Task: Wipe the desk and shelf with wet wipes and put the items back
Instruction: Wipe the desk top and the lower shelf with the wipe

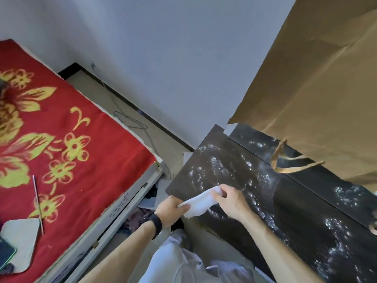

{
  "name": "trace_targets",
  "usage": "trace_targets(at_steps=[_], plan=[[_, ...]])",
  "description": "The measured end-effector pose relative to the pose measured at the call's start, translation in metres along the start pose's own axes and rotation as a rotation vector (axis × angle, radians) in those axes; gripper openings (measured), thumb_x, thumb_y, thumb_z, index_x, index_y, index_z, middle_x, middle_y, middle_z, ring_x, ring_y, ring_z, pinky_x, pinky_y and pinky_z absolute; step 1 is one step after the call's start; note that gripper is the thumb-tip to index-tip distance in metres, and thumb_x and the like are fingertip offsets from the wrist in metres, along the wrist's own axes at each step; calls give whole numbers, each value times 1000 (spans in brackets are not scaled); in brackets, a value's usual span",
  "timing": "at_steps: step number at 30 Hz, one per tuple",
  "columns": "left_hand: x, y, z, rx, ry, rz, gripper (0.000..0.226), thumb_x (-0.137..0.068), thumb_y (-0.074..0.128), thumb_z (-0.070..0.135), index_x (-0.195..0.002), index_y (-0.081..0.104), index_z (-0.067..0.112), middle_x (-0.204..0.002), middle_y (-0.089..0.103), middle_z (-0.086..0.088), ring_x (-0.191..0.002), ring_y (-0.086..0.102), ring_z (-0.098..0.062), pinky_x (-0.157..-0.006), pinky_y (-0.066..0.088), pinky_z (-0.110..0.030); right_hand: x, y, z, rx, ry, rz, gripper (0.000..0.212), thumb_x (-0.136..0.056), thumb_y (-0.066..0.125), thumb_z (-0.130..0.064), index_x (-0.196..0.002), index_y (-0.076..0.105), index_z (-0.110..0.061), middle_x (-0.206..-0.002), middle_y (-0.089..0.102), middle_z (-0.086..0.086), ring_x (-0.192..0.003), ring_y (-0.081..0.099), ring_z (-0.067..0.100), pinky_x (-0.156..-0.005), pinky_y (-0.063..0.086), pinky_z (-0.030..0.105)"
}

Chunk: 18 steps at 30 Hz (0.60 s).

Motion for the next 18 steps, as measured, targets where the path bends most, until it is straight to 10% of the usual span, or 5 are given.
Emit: trace_targets(at_steps=[4,11,14,18], plan=[[1,-5,-29,164,-143,34,26,-94,55,34,-69,53,25,-66,61,7,-51,55,-2,-51,43,-17,-38,18,-48,-38,-38,-44,18,-93,53,-42,-90,56,-25,-82,66,0,-77,60,20,-66,49,31],[0,-20,-67,-188,-182,175,38,-97,44,42,-130,47,22,-132,51,-1,-116,53,-22,-90,46,-34,-57,31,-81,33,-220,318,39,-94,59,-34,-130,56,-19,-132,58,-4,-121,50,14,-101,48,37],[0,-37,-63,-432,18,355,67,-94,47,32,-154,19,20,-162,20,1,-144,31,-22,-113,34,-40,-35,75,-92,217,-381,366,46,-103,38,-24,-143,44,-3,-151,44,13,-141,39,27,-116,34,39],[-12,-12,-59,-662,255,257,94,-80,61,45,-154,12,16,-158,30,-2,-140,38,-20,-102,46,-52,-39,149,-92,445,-419,182,61,-105,8,-35,-153,23,0,-162,17,17,-151,15,29,-121,24,44]])
Point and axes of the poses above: each hand's wrist, its own x-axis away from the middle knuckle, its own y-axis out of the palm, z = x × y, the point moved 10 cm from there along -x, towards the middle knuckle
